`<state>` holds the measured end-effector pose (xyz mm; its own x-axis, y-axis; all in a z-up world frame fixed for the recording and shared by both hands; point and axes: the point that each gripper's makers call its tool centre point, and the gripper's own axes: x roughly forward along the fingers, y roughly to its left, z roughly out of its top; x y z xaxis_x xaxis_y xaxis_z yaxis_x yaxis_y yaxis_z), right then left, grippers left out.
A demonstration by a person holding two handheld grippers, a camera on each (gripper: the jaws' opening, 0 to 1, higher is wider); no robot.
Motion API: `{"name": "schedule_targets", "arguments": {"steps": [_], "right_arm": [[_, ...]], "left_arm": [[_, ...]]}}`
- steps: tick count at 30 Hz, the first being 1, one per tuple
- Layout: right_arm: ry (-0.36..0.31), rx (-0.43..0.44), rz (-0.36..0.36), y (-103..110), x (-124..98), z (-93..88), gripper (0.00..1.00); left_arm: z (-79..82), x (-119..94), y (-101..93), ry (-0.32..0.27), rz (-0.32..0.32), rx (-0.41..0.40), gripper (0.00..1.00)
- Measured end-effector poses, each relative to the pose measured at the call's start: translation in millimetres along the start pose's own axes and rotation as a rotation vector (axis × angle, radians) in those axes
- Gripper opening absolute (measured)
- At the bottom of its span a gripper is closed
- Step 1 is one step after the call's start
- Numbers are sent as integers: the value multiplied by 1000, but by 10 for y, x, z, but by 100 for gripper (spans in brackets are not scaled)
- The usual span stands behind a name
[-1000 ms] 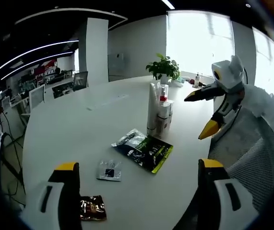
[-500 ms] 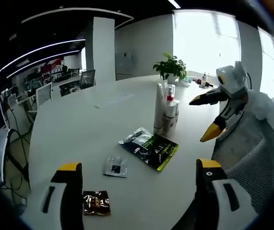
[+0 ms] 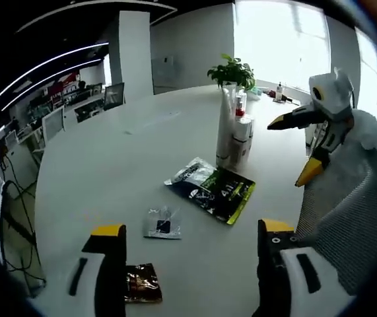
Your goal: Arrange the skincare products in the storage area until every visible bottle or jar stands upright without overlapping.
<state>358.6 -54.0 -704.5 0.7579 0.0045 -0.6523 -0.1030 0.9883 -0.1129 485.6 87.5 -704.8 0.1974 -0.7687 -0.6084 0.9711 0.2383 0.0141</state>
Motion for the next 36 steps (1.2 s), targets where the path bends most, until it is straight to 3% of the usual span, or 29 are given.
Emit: {"name": "schedule_targets", "arguments": {"steps": [8, 17, 22, 27, 36], "right_arm": [[12, -35, -28, -76, 2, -21, 100], [7, -6, -20, -90, 18, -16, 100], [15, 10, -18, -103, 30, -39, 100], [31, 14, -18, -105, 42, -74, 100], [31, 48, 5, -56, 60, -79, 100]], "left_arm": [[-119, 432, 210, 92, -3, 4, 75], [-204, 711, 268, 170, -25, 12, 65], [-299, 757, 321, 222, -34, 46, 56], [-379, 824, 344, 259, -49, 64, 55], [-405, 868, 344, 266, -66, 73, 53]]}}
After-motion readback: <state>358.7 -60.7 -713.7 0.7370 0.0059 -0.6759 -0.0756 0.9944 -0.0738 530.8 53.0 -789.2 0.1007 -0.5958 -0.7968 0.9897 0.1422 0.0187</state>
